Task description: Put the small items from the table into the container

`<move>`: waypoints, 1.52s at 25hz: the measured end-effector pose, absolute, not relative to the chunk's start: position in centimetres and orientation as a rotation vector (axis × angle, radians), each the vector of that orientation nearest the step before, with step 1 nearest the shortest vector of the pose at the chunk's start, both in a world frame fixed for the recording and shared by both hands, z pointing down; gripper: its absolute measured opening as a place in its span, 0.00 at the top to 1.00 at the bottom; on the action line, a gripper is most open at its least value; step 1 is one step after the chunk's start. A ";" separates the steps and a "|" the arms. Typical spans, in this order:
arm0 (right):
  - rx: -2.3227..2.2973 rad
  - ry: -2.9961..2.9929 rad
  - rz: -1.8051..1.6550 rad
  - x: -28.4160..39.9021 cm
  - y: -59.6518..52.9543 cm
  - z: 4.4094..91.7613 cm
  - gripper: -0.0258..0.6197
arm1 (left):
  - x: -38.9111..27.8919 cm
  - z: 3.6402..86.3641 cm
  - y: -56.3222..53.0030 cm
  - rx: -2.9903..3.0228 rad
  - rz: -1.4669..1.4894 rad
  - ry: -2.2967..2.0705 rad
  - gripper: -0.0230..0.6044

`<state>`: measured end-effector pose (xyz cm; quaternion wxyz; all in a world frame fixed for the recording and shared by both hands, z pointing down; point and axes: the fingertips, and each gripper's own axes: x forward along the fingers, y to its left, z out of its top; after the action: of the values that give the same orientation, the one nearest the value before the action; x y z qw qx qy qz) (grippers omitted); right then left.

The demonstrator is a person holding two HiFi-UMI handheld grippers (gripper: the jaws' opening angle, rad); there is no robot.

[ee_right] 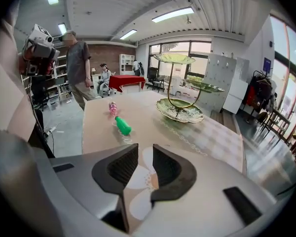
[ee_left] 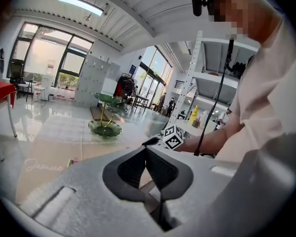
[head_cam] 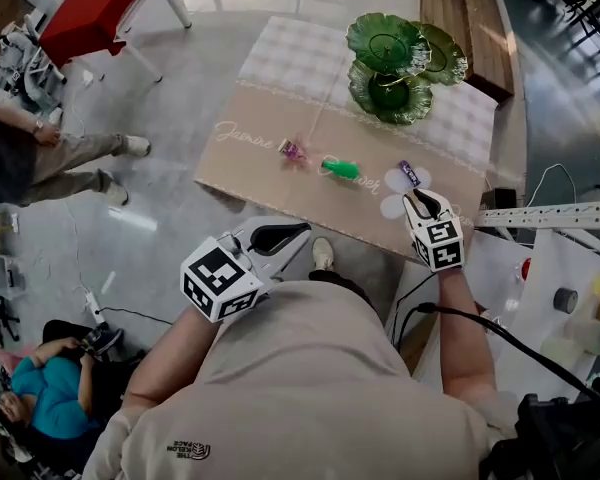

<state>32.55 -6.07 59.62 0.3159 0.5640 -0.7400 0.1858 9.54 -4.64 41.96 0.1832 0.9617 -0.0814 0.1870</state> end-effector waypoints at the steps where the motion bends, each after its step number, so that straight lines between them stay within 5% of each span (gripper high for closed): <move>1: 1.475 -1.947 0.509 33.3 -6.6 60.5 0.81 | 10.0 41.9 -5.0 2.710 0.532 -0.243 0.95; 19: 1.322 -1.912 0.655 38.6 -10.6 69.9 0.76 | 14.1 43.0 -7.8 2.658 0.579 -0.410 0.95; 38: 1.387 -2.007 0.571 38.6 -11.6 61.0 0.81 | 15.7 42.0 -8.0 2.699 0.553 -0.379 0.95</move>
<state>38.57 -11.65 61.01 0.3129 0.5257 -0.7608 0.2166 15.65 -7.98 42.01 0.1794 0.9547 -0.1342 0.1956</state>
